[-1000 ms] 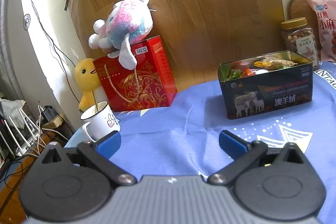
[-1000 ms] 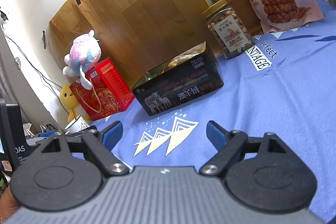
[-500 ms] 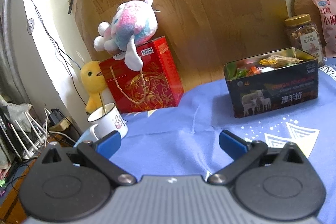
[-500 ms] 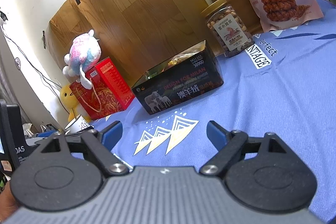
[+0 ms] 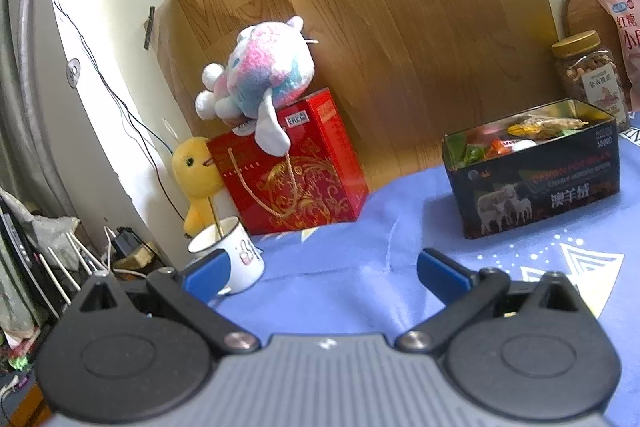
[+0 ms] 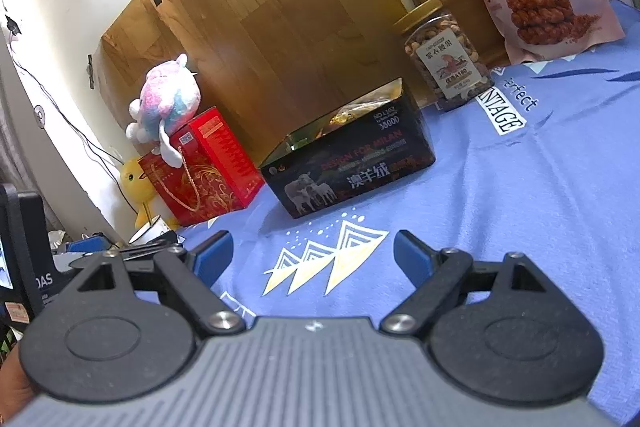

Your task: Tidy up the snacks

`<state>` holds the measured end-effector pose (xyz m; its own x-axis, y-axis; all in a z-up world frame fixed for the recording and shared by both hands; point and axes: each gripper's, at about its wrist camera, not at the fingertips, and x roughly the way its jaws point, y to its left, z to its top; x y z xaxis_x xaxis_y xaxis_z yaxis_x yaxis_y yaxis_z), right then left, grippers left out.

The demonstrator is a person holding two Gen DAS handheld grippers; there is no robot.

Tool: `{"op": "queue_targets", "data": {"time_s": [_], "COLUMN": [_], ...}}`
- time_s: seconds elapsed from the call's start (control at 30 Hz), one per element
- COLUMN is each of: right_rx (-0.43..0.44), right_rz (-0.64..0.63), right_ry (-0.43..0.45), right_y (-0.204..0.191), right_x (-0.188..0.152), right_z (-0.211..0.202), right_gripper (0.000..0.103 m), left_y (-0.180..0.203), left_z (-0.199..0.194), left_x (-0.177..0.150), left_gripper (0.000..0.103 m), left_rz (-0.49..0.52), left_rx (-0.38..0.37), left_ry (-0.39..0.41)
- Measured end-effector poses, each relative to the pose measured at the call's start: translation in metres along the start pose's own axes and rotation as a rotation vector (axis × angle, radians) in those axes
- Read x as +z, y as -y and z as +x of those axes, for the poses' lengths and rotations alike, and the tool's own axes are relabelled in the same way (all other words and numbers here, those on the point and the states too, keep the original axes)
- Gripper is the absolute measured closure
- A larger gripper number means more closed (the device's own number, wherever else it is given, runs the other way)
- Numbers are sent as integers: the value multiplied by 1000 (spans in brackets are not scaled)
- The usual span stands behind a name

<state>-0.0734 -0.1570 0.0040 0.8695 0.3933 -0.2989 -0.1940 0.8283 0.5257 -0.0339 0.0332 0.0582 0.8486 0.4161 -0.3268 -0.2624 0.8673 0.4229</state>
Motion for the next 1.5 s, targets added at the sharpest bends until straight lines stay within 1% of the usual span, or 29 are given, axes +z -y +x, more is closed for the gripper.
{"op": "queue_targets", "data": {"time_s": [0.27,0.5,0.77,0.97,1.23,1.4,1.5], "right_rx": [16,20,22,23,19,15,12], "right_rz": [-7,-3,3,4,4,4,4], "right_ry": [-4,-6,-2,-2,-3,-3,-1], "right_y": [-2,-2,0,1,1,0,0], "right_x": [2,2,2,2,1,1,1], "right_z": [-1,-2,-4,-4,-4,-4,-4], "right_gripper": [14,13,13,13,13,13,13], "left_y": [2,3,5,5,6,4,3], "left_z": [-3,-4,-5,-4,-2,-2,-6], "left_x": [3,4,4,3,-1,-2,-1], "left_gripper": [0,0,0,0,0,0,0], "left_rz": [21,30,33,28,12,-22,-56], "left_rx": [34,49,36,10,-50,-121,-159], "left_ry": [31,41,36,24,-12,-33,-19]}}
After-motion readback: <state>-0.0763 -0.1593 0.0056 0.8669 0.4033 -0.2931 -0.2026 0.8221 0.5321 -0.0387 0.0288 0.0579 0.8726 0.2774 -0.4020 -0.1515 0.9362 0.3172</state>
